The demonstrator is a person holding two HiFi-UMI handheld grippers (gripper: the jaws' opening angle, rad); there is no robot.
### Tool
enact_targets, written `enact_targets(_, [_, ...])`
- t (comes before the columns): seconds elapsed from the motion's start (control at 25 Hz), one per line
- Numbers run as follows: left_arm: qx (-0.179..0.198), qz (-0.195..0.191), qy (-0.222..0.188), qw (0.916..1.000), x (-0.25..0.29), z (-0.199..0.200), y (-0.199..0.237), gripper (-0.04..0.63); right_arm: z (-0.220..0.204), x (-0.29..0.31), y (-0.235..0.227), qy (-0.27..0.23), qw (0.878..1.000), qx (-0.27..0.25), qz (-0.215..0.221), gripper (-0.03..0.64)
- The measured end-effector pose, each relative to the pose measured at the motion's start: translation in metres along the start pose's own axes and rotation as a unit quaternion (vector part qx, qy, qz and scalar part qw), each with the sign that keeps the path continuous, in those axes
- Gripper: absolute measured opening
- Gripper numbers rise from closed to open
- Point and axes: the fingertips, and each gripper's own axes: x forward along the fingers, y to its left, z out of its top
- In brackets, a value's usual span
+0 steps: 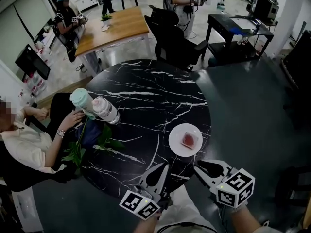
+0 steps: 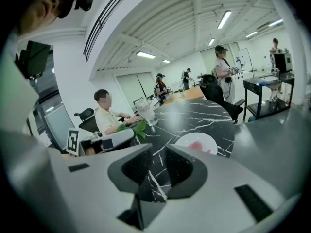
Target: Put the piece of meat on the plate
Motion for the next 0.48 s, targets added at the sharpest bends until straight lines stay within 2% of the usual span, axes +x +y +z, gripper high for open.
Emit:
enact_targets(0.24, [0.007, -0.032, -0.012, 0.9994, 0.001, 0.019, -0.03, 0.009, 0.024, -0.027, 0.032, -0.073, 0.997, 0.027, 0.027, 0.042])
enact_targets(0.48, [0.013, -0.06, -0.018, 0.998, -0.007, 0.04, -0.061, 0.009, 0.041, -0.043, 0.062, -0.105, 0.994, 0.009, 0.032, 0.017])
